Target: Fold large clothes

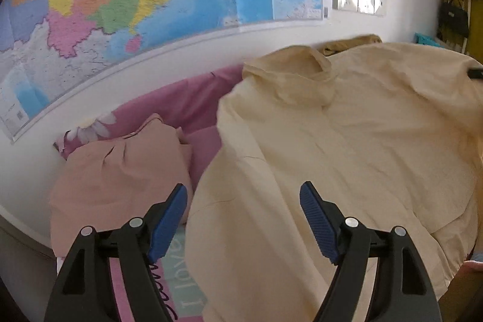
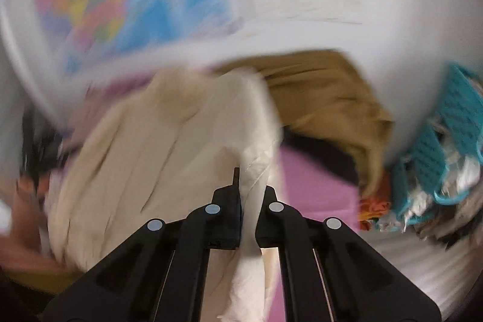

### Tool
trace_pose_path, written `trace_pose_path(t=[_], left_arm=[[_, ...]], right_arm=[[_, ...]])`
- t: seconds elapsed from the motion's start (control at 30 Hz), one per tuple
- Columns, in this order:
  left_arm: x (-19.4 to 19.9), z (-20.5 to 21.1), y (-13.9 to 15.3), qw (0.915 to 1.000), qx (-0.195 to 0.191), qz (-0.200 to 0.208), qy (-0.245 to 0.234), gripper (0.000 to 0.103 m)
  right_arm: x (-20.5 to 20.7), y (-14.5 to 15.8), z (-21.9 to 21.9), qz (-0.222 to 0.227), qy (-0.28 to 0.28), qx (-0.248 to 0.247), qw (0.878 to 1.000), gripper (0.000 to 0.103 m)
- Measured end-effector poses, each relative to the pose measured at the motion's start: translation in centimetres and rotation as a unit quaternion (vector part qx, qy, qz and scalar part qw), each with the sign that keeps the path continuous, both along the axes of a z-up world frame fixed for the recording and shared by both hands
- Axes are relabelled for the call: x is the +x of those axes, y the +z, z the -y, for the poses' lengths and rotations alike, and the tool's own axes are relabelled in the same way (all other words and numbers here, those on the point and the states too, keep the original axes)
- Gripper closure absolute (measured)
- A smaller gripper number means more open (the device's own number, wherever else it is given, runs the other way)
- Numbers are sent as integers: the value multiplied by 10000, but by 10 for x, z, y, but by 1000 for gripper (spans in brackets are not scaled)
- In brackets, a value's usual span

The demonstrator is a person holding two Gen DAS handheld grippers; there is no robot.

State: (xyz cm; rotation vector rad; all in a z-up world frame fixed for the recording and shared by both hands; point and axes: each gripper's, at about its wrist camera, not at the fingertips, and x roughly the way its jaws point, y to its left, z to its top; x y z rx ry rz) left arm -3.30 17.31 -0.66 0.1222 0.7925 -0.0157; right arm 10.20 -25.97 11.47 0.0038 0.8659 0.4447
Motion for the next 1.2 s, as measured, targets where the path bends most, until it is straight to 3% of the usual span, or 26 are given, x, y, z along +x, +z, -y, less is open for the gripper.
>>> trace_pose_path(t=[0.1,0.17,0.23,0.3,0.33,0.4,0.5,0.57,0.63,0.73,0.8,0.83,0.87,0.93,1.03,1.2], left_arm=[[-1,-7,-4,9999,-120,-59,97,28],[1,-8,-11,9995,-208,-175,133,28],[2,-6,-17,9993,-215,-284,108,28],[0,-3,-20,9992,-202,-317,91,28],[-1,-3,-20,9992,-234,-305,73,28],[-4,-1,-19,9992,-285,-283,21,28],[-8,4,-17,9995,-241,-212,-54,28],[-8,9,-17,9996,-212,-163,-125,28],[-7,15,-17,9994,-226,-153,-199,28],[-3,22,-20,9992,-253,-200,-234,28],[-1,26,-22,9990,-262,-229,-268,28],[-1,27,-22,9990,-251,-236,-268,28],[-1,28,-23,9990,-244,-250,-266,28],[-2,26,-23,9990,-253,-246,-258,28],[-4,21,-22,9992,-274,-212,-214,28],[-3,8,-20,9995,-271,-157,-61,28]], right_arm=[[35,-34,47,-382,-571,337,9971,98],[55,-83,60,-865,-923,291,9915,88],[71,-125,75,-1410,-1236,540,9808,77],[68,-146,79,-1605,-1325,521,9767,53],[64,-147,86,-1486,-1516,460,9761,38],[44,-130,95,-1194,-1555,588,9788,30],[-3,-91,94,-636,-1004,955,9883,13],[-36,-77,78,-400,-505,795,9948,8],[-56,-79,57,-462,-117,502,9976,6],[-80,-105,30,-770,328,106,9964,6],[-85,-120,17,-786,380,-381,9955,16],[-83,-130,16,-884,300,-564,9940,35],[-79,-134,22,-1048,192,-443,9933,62],[-73,-127,40,-1161,6,-85,9932,91],[-69,-93,67,-804,-170,268,9963,96],[-60,-3,85,-112,-301,801,9963,96]])
